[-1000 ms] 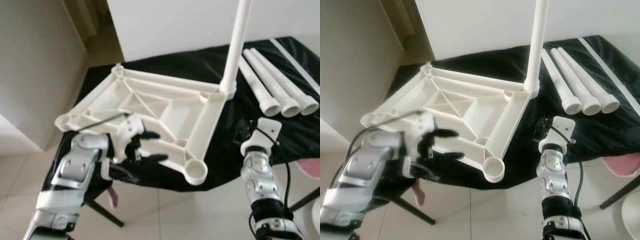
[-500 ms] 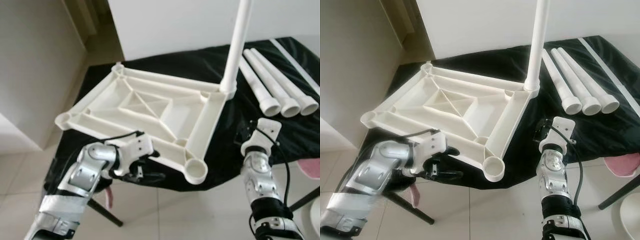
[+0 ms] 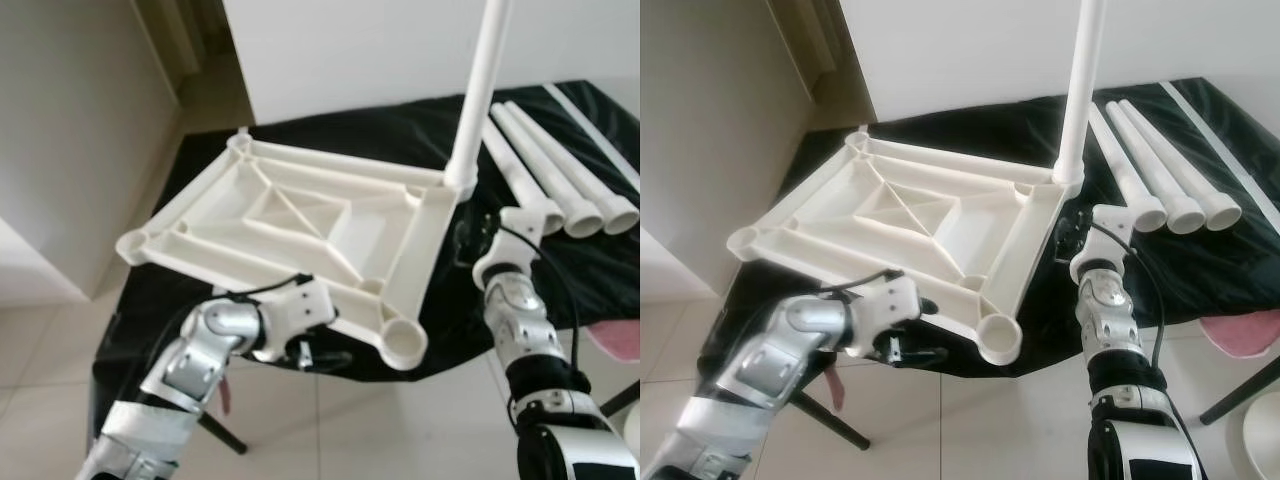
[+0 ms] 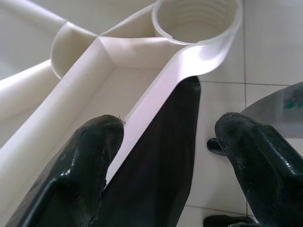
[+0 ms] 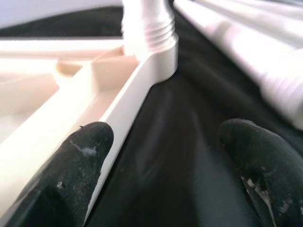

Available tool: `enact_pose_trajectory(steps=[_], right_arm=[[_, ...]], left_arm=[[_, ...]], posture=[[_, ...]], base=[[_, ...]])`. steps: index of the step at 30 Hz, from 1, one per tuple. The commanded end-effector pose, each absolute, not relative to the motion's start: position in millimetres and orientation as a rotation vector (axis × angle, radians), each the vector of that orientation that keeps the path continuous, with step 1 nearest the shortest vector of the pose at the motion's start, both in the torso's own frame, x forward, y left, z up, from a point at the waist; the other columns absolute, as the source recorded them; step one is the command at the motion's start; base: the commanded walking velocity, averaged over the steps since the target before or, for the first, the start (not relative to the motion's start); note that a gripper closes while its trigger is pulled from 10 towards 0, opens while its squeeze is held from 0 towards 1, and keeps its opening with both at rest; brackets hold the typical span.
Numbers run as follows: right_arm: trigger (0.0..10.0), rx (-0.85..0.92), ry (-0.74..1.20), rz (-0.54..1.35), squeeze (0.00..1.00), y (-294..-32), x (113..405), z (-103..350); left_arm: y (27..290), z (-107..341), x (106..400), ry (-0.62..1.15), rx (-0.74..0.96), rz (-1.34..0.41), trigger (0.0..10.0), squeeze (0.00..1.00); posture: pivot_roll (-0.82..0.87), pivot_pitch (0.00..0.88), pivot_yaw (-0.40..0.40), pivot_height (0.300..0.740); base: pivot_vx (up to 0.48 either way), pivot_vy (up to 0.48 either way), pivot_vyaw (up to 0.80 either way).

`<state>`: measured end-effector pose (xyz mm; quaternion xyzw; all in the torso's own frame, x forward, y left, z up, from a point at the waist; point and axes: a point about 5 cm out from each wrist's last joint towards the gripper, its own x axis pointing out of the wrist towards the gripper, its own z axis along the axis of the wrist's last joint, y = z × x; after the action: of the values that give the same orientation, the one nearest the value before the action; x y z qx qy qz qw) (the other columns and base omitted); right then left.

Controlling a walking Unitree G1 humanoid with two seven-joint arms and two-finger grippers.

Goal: Building children table

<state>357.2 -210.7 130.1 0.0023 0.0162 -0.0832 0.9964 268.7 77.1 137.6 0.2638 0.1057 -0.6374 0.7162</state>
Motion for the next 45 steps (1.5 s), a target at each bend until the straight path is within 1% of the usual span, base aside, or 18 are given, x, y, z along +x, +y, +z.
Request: enact_pose_trajectory(steps=[1,6,7,11,17,21,25,29,31,37,41,43,45], right_arm=[[10.0,-0.008,0.092,-0.112,0.00,-203,359,122],[10.0,-0.031,0.164,-0.031,0.00,-194,364,115],[10.0,-0.038,0.174,0.005,0.00,-188,367,114],[10.0,-0.005,0.172,0.048,0.00,-181,371,117],[10.0,-0.005,0.170,0.080,0.00,-173,376,121],[10.0,-0.009,0.155,0.076,0.00,-171,381,126],[10.0,-0.012,0.145,0.068,0.00,-171,382,128],[10.0,-0.028,0.092,0.025,0.00,-175,387,138],[10.0,-0.035,0.044,-0.021,0.00,-181,387,144],[10.0,-0.029,-0.029,-0.071,0.00,-193,382,147],[10.0,-0.069,-0.113,-0.152,0.00,-207,370,146],[10.0,-0.072,-0.111,-0.171,0.00,-211,365,140],[10.0,-0.072,-0.104,-0.178,0.00,-212,361,135]], left_arm=[[73,126,261,0.290,0.575,-1.453,10.0,0.00],[60,127,256,0.258,0.558,-1.466,10.0,0.00],[51,130,257,0.231,0.545,-1.453,10.0,0.00],[42,136,259,0.209,0.529,-1.440,10.0,0.00],[28,142,262,0.171,0.523,-1.427,10.0,0.00],[19,146,266,0.146,0.514,-1.405,10.0,0.00],[17,147,268,0.141,0.515,-1.399,10.0,0.00],[5,152,273,0.099,0.523,-1.365,10.0,0.00],[0,154,276,0.083,0.513,-1.338,10.0,0.00],[5,167,277,0.024,0.454,-1.323,10.0,0.00],[26,183,284,-0.035,0.401,-1.310,10.0,0.00],[38,191,286,-0.066,0.374,-1.318,10.0,0.00],[46,193,287,-0.057,0.363,-1.323,10.0,0.00]], posture=[[-0.07,0.000,0.080,0.740],[-0.07,0.000,0.075,0.740],[-0.06,0.000,0.071,0.740],[-0.05,0.000,0.073,0.740],[-0.06,0.000,0.078,0.740],[-0.06,0.000,0.083,0.740],[-0.06,0.000,0.083,0.740],[-0.06,0.000,0.084,0.740],[-0.06,0.000,0.084,0.740],[-0.05,0.000,0.081,0.740],[-0.05,0.000,0.081,0.740],[-0.05,0.000,0.081,0.740],[-0.05,0.000,0.083,0.740]], base=[[0.000,0.000,0.00],[0.000,0.000,0.00],[0.000,0.000,0.00],[0.000,0.000,0.00],[0.000,0.000,0.00],[0.000,0.000,0.00],[0.000,0.000,0.00],[0.000,0.000,0.00],[0.000,0.000,0.00],[0.000,0.000,0.00],[0.000,0.000,0.00],[0.000,0.000,0.00],[0.000,0.000,0.00]])
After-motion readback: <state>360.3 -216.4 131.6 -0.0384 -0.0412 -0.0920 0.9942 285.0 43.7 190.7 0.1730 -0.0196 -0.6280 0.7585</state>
